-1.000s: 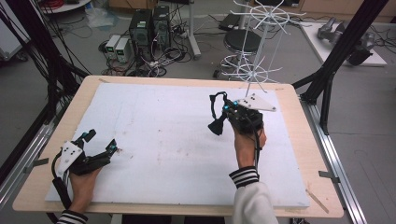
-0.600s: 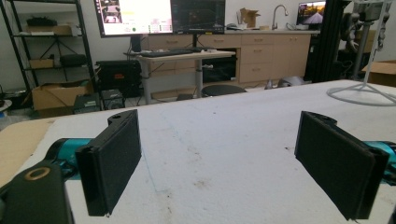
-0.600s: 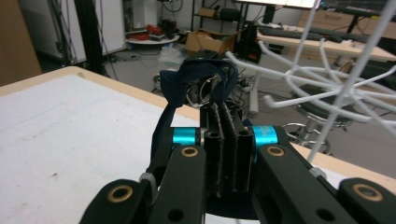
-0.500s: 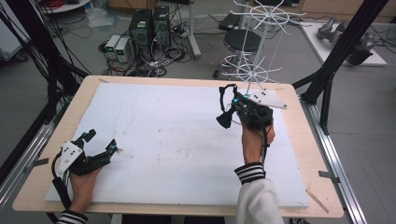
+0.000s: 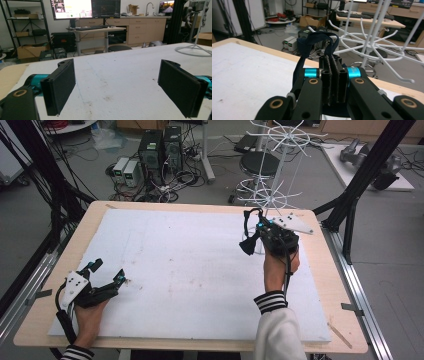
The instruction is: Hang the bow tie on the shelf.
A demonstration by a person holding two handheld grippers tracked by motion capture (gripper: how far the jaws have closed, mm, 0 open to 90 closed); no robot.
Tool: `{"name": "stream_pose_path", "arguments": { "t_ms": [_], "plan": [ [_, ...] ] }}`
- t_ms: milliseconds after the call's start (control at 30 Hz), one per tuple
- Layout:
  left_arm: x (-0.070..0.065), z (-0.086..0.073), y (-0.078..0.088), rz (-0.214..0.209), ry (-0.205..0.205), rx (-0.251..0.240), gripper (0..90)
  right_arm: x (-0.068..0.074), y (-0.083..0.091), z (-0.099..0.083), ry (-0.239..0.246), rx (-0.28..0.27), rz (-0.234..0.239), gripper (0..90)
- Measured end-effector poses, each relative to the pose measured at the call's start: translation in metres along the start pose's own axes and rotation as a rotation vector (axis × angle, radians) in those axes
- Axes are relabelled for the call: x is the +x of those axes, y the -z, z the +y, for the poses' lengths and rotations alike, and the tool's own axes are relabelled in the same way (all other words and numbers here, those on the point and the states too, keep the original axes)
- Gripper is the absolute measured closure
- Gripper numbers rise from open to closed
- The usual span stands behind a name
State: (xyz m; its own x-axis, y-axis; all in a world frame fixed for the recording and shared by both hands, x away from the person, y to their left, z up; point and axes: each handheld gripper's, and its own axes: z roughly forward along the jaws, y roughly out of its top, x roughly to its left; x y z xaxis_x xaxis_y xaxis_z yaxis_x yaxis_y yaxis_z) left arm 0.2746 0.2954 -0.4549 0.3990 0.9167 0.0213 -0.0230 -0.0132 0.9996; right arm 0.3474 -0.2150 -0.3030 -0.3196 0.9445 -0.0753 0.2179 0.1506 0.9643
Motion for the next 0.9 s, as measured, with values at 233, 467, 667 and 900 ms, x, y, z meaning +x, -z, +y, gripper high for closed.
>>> {"name": "stream_pose_path", "arguments": {
  "t_ms": [233,467,667,900],
  "plan": [
    [0.000,0.000,0.000,0.000,0.001,-0.001,15.0,-0.007,-0.005,-0.003,-0.007,0.017,-0.034,87.1],
    [0.000,0.000,0.000,0.000,0.004,-0.002,15.0,-0.012,-0.014,-0.006,-0.004,0.045,-0.054,87.1],
    [0.000,0.000,0.000,0.000,0.004,-0.002,15.0,-0.013,-0.018,-0.008,-0.007,0.057,-0.059,87.0],
    [0.000,0.000,0.000,0.000,0.003,-0.002,15.0,-0.017,-0.019,-0.010,0.006,0.076,-0.079,80.2]
  ]
}}
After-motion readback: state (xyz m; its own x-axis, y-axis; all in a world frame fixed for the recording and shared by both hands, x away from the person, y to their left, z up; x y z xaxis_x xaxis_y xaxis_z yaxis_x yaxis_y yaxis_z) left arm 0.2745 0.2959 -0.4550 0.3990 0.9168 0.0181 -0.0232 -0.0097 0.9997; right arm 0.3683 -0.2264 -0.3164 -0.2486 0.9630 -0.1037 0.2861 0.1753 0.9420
